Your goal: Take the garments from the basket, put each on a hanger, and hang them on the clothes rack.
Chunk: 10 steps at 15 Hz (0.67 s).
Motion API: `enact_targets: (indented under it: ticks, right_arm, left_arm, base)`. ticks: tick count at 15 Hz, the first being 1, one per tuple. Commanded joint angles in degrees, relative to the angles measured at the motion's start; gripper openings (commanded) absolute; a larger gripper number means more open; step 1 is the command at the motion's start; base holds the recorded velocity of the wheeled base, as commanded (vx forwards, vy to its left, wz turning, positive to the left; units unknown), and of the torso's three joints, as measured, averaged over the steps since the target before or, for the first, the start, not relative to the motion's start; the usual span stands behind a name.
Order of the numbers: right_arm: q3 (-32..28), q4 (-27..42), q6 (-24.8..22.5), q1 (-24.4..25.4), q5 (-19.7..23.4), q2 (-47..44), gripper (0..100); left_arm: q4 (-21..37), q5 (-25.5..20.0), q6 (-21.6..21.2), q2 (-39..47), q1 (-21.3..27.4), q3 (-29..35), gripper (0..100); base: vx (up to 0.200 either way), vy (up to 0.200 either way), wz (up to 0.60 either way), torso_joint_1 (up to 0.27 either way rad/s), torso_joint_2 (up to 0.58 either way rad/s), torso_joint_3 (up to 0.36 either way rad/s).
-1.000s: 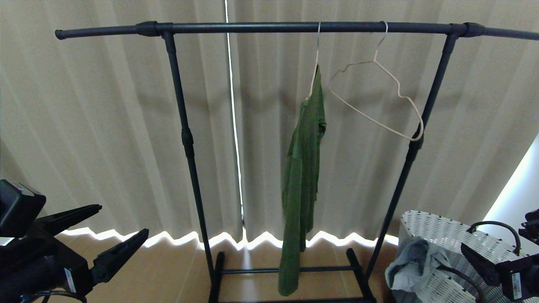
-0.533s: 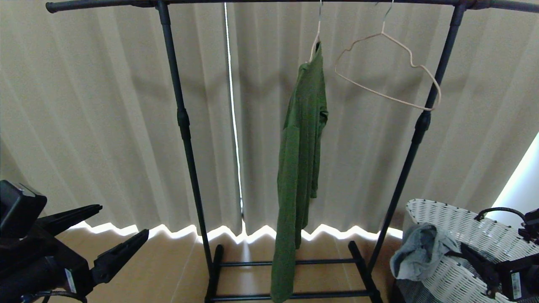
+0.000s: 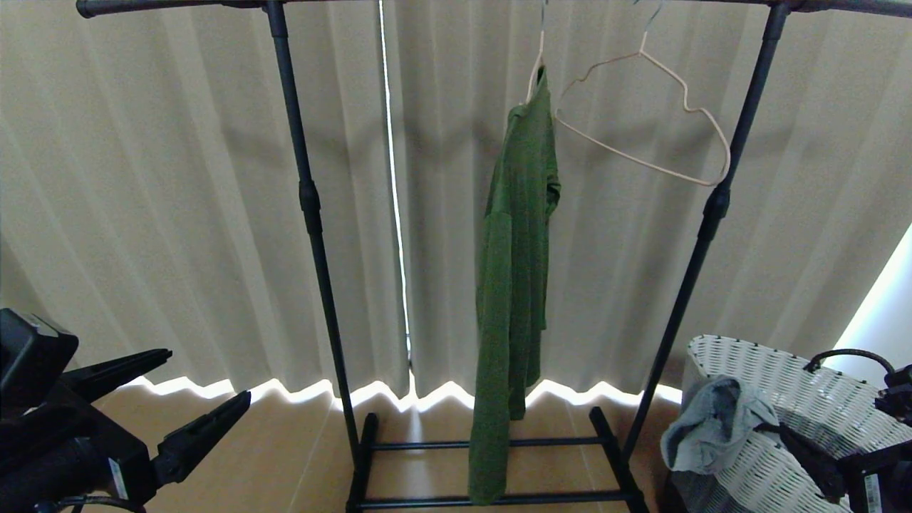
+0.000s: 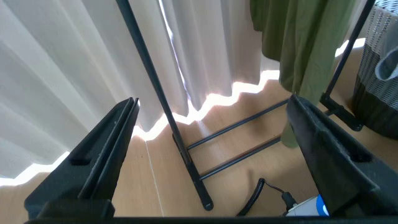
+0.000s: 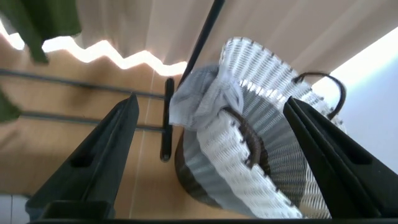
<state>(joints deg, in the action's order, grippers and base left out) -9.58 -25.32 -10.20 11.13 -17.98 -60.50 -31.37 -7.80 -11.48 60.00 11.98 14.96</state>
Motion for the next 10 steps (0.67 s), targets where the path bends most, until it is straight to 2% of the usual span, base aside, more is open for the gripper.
enact_targets:
  ticks: [1, 3, 5, 10]
  right_arm:
    - [0.97, 0.01, -0.52, 0.12, 0.05, 0.12, 100]
    - [1.06, 0.01, -1.4, 0.12, 0.84, 0.3, 100]
    - [0.18, 0.01, -1.49, 0.12, 3.92, 0.65, 100]
    - [-0.26, 2.56, -1.57, -1.37, 3.65, 1.35, 100]
  left_arm:
    - [-0.01, -0.02, -0.03, -0.24, -0.03, -0.19, 100]
    - [-0.01, 0.07, -1.61, -0.59, -0.03, -1.25, 100]
    - [-0.19, 0.07, -1.79, -1.55, -0.03, -1.25, 100]
    - [-2.03, 0.07, -1.88, -2.43, -0.03, -1.86, 100]
  base:
    - [0.0, 0.0, 0.0, 0.0, 0.0, 0.0]
    - [0.0, 0.0, 0.0, 0.0, 0.0, 0.0]
    - [0.0, 0.0, 0.0, 0.0, 0.0, 0.0]
    - [0.0, 0.0, 0.0, 0.0, 0.0, 0.0]
